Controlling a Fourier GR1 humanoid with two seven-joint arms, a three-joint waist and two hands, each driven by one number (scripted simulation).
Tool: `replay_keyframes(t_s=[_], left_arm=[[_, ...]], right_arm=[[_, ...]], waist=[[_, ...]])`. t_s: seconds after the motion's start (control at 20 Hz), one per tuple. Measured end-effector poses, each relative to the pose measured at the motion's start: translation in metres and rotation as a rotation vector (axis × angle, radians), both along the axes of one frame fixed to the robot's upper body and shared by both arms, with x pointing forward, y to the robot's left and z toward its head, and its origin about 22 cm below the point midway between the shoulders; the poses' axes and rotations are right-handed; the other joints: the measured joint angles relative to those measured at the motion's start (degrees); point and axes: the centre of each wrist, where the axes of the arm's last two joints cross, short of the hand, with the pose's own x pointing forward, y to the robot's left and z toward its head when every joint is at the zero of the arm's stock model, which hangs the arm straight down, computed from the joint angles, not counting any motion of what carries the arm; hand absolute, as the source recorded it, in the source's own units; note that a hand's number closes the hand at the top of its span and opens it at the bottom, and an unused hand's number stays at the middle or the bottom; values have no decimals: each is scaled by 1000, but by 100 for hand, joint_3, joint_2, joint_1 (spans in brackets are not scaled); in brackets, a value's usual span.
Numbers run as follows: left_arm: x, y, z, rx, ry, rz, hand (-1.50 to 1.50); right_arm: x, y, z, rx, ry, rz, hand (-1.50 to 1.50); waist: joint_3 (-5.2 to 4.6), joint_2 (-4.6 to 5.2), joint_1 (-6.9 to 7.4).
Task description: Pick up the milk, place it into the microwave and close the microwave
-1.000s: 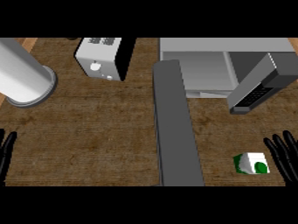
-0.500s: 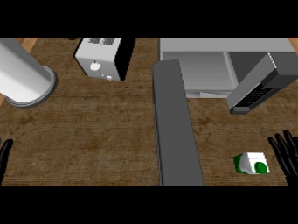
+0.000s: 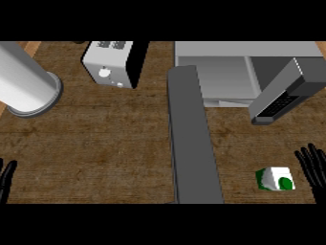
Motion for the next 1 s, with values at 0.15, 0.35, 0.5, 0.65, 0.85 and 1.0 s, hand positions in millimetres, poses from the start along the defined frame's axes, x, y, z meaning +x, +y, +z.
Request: replay_keyframes(t_s=[0.15, 0.35, 0.5, 0.65, 0.85, 1.0], left_arm=[[2, 0, 3, 1, -8, 6, -150], [1, 2, 1, -2, -4, 4, -150], [0, 4, 4, -2, 2, 2, -150], [1, 5, 4, -7, -4, 4, -150], [-3, 5, 0, -2, 2, -2, -150], [0, 4, 0, -4, -4, 1, -150]], right_arm=[[2, -10, -13, -6, 1, 3, -150], [5, -16, -26, -35, 14, 2, -150], [9, -20, -37, -65, 19, -5, -150], [17, -16, -43, -74, 21, -1, -150], [29, -14, -55, -83, 26, -17, -150], [33, -17, -63, -106, 32, -47, -150]], waist=[[0, 0, -2], [0, 1, -1], [0, 1, 6], [-1, 1, 6], [-1, 2, 15], [-1, 2, 12]])
